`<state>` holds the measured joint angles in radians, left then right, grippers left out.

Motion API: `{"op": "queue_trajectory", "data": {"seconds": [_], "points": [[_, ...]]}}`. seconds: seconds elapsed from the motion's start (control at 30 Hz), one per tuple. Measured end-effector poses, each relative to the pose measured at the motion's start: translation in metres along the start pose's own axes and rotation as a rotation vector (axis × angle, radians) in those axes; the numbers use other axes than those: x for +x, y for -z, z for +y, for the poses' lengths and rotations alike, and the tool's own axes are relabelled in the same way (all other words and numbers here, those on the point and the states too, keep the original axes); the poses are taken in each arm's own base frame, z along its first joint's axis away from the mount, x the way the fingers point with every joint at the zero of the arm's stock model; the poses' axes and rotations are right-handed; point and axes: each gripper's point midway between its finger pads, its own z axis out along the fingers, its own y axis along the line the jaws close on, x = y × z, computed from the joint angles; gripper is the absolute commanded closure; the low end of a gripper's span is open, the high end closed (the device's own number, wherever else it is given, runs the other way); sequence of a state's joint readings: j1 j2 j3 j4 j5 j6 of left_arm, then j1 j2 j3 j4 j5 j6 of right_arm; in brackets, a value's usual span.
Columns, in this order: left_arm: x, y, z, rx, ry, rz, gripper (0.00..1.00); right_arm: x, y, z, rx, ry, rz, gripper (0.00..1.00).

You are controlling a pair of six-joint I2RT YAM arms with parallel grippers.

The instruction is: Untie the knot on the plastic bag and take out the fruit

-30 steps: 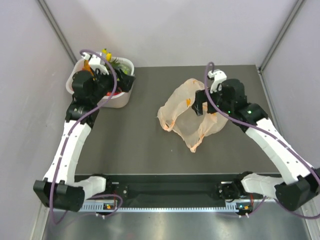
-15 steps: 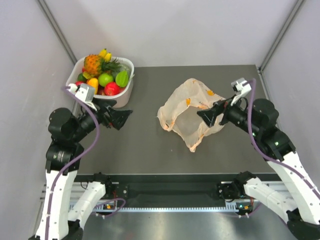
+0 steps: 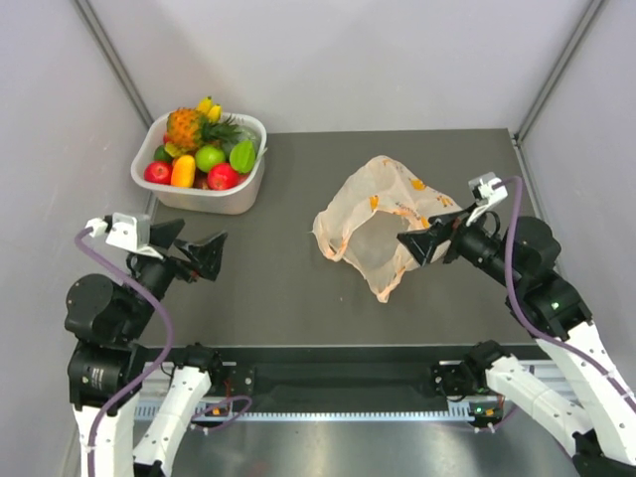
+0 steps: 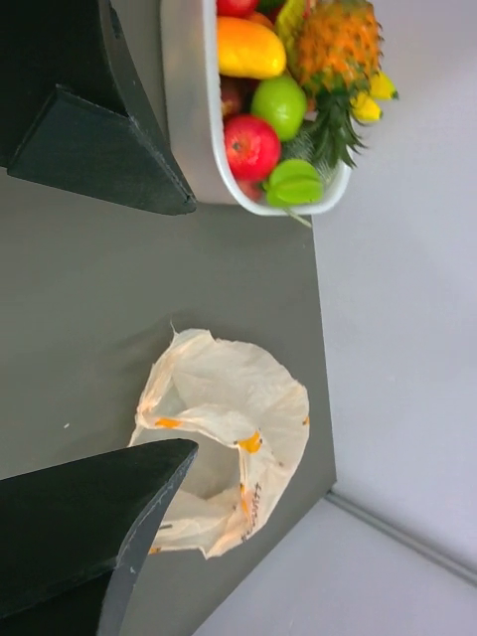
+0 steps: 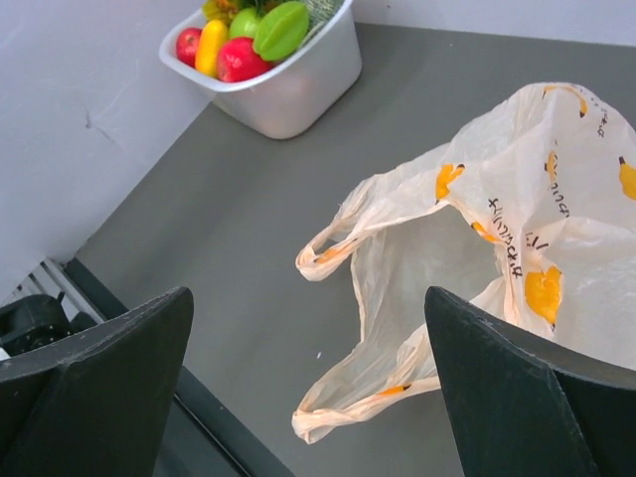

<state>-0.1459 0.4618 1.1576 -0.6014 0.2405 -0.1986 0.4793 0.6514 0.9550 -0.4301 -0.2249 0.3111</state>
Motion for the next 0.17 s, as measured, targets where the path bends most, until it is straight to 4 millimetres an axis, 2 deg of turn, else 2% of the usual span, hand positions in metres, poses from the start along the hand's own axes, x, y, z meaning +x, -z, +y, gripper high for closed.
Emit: {"op": "queue_trajectory", "data": {"seconds": [0.17], "points": [[0.0060, -0.0004, 0.0085, -0.042, -0.008, 0.023, 0.01, 0.0065, -0.0070, -0.0045, 0.013, -0.007, 0.028, 0.00]]}}
